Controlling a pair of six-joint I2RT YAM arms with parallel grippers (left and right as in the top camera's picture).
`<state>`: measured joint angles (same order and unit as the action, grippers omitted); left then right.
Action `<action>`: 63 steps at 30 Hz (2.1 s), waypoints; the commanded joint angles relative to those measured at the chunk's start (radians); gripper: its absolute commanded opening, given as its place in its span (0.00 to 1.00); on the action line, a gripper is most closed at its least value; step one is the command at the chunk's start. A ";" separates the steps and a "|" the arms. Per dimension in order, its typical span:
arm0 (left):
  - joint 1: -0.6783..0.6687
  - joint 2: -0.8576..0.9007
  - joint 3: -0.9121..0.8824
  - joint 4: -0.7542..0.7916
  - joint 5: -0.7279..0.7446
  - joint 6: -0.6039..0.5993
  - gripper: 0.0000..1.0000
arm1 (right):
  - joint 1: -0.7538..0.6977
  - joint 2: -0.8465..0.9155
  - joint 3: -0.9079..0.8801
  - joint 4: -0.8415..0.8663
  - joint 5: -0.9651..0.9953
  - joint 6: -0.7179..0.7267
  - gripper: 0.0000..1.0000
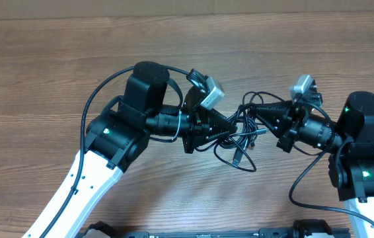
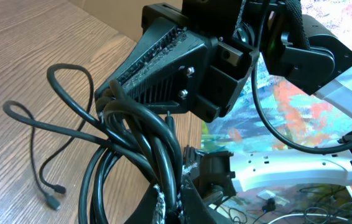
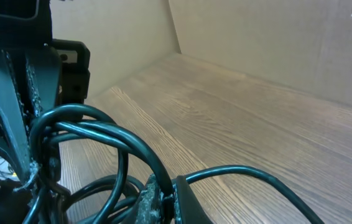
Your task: Untangle cables
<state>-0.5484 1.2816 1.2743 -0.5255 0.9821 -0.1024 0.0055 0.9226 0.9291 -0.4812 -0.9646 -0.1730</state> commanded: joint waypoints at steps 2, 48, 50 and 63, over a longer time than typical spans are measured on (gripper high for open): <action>-0.001 -0.014 0.005 -0.002 0.084 0.002 0.04 | -0.036 0.004 0.007 -0.035 0.119 -0.011 0.04; 0.143 -0.014 0.005 0.027 0.351 0.134 0.04 | -0.112 0.000 0.008 -0.145 -0.212 0.303 1.00; 0.140 -0.014 0.005 0.027 0.351 0.134 0.04 | -0.112 0.000 0.008 -0.145 -0.213 0.303 1.00; 0.112 -0.014 0.005 0.040 0.346 0.133 0.04 | -0.112 0.000 0.007 -0.145 -0.207 0.290 0.99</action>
<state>-0.4107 1.2774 1.2694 -0.4999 1.2911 0.0040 -0.1032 0.9295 0.9291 -0.6296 -1.1633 0.1268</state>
